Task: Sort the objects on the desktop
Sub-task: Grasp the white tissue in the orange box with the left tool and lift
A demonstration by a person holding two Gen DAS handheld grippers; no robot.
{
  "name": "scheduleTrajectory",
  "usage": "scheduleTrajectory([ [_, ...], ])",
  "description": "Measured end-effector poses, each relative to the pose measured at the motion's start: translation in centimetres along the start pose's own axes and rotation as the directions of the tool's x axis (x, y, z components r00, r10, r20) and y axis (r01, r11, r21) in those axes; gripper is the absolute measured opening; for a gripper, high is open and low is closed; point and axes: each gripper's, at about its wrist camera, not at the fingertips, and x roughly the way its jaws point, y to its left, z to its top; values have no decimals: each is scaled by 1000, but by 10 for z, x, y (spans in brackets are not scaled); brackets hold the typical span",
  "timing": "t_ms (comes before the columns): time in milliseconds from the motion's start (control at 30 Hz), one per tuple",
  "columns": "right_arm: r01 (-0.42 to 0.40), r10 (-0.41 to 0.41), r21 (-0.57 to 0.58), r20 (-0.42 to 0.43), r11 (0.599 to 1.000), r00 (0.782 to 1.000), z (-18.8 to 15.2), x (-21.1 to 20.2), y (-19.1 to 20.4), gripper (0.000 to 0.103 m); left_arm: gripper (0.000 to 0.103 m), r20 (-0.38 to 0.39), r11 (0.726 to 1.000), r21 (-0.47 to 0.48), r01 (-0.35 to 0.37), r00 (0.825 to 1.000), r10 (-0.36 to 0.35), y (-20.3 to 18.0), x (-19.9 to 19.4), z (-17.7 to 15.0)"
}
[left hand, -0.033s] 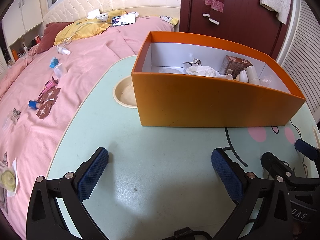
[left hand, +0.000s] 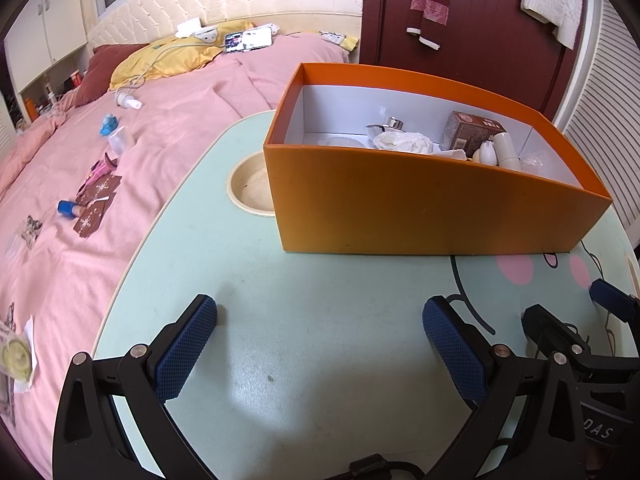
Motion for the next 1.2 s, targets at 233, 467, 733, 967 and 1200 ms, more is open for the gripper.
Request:
scheduleTrajectory([
  [233,0,0,-3,-5,1000,1000,-1,3,-3,102,103,-5,1000,7,16,1000,-16,7,-3,-3],
  [467,-15,15,-19,-4,1000,1000,-1,4,0,102,98,-25,1000,4,0,1000,0,15,-9,2],
  [733,-41,41,-43,2,998,999,-3,4,4,102,77,57,974,123,190,978,-198,13,-53,64],
  [967,-57,57,-55,5,997,998,-2,6,5,102,17,-135,942,165,292,953,-271,-33,-4,118],
  [1200,-74,75,-65,7,995,997,2,8,4,102,17,-270,948,192,255,942,-199,-54,42,122],
])
